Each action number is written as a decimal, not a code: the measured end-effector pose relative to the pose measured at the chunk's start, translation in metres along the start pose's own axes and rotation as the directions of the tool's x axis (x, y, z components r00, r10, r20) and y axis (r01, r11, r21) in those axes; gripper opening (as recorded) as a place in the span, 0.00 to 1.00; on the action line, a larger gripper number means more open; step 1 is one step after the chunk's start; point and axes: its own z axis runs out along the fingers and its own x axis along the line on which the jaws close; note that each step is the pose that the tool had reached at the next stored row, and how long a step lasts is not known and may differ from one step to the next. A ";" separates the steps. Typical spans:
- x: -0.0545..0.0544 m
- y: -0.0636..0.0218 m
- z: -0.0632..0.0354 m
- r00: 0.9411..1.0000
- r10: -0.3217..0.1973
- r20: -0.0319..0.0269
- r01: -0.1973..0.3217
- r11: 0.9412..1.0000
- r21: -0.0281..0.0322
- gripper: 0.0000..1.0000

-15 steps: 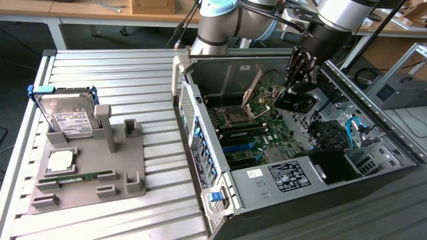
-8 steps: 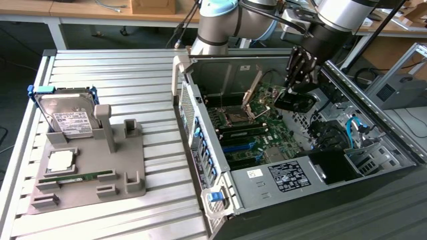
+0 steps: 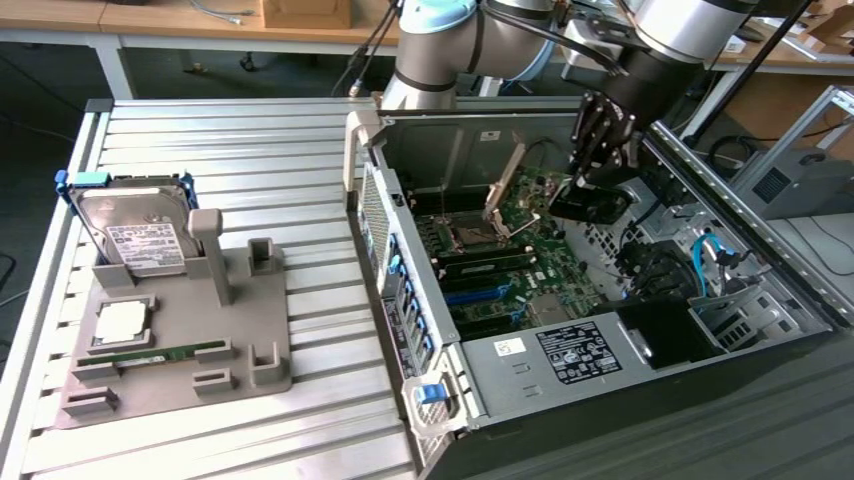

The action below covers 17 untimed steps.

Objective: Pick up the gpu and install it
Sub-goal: 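Insert the gpu into the slot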

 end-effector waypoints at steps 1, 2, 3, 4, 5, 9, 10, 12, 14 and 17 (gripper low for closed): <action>0.000 0.0000 0.0000 1.000 -0.005 0.000 0.005 1.000 0.000 0.27; 0.000 -0.0001 0.0000 1.000 -0.010 -0.001 0.010 1.000 0.000 0.27; 0.000 0.0000 0.0000 1.000 -0.020 -0.002 0.020 1.000 0.000 0.27; 0.000 0.0000 0.0000 1.000 -0.028 -0.002 0.028 1.000 0.000 0.27; 0.000 0.0000 0.0000 0.999 -0.035 -0.003 0.035 0.999 0.000 0.27; 0.000 0.0000 0.0000 0.998 -0.056 -0.004 0.056 0.998 -0.001 0.27; 0.000 0.0000 0.0000 0.998 -0.061 -0.005 0.061 0.998 -0.001 0.27; 0.000 0.0000 0.0000 0.997 -0.071 -0.006 0.071 0.997 -0.001 0.27; 0.000 0.0000 0.0000 0.996 -0.084 -0.006 0.084 0.996 -0.001 0.27; 0.000 0.0000 0.0000 0.995 -0.104 -0.008 0.104 0.995 -0.001 0.27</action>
